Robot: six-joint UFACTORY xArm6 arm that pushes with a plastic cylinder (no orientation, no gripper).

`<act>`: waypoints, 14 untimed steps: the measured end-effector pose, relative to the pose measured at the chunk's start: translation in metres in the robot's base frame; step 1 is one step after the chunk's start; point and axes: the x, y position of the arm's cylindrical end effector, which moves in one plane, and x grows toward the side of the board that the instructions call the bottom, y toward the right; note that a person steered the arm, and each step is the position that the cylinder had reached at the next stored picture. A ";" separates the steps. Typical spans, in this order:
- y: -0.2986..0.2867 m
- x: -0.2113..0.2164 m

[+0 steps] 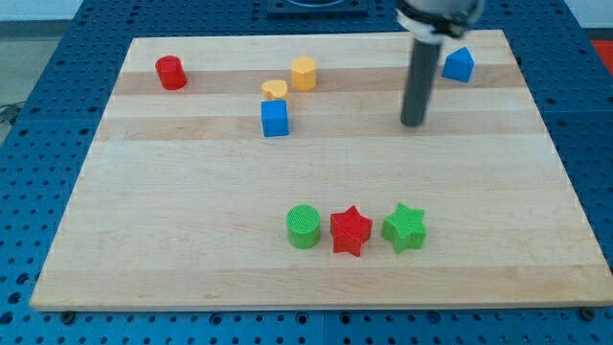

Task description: Drag the green star to the bottom of the blue cube

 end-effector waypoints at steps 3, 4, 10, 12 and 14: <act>0.016 0.135; 0.002 0.189; -0.048 0.107; 0.013 0.203; -0.023 0.044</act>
